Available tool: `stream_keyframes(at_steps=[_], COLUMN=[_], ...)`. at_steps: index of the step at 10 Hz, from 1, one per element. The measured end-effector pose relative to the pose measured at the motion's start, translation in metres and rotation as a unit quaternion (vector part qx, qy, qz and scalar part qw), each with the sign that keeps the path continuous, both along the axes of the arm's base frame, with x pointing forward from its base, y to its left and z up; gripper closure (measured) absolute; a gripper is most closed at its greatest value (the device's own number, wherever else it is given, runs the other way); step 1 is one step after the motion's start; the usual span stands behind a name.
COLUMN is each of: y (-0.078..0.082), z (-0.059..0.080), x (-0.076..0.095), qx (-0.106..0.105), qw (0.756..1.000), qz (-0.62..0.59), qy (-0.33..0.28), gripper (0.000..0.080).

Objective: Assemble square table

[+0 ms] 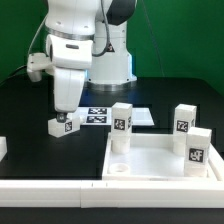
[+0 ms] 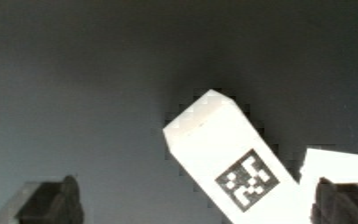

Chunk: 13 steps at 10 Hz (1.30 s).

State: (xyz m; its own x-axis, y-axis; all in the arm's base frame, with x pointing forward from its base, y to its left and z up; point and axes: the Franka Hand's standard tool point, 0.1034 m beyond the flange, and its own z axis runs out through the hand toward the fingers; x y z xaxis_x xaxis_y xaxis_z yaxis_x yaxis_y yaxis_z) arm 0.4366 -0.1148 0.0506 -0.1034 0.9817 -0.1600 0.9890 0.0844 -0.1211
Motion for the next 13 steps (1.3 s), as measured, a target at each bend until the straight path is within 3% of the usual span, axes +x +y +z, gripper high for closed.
stream_keyframes(at_steps=[3, 4, 5, 8, 9, 10, 12, 13], y=[-0.006, -0.006, 0.000, 0.003, 0.001, -0.005, 0.004, -0.003], z=[0.003, 0.002, 0.000, -0.002, -0.001, 0.000, -0.002, 0.008], x=[0.004, 0.003, 0.001, 0.000, 0.000, 0.003, -0.006, 0.009], qx=[-0.003, -0.004, -0.014, -0.014, -0.017, -0.023, -0.066, -0.082], qw=[0.979, 0.957, 0.917, 0.884, 0.853, 0.798, 0.656, 0.612], qz=[-0.201, -0.287, -0.393, -0.463, -0.518, -0.599, -0.751, -0.787], qy=[-0.038, -0.050, -0.060, -0.059, -0.061, -0.066, -0.040, 0.010], gripper=[0.0151, 0.0151, 0.0151, 0.0151, 0.0151, 0.0151, 0.0151, 0.0151])
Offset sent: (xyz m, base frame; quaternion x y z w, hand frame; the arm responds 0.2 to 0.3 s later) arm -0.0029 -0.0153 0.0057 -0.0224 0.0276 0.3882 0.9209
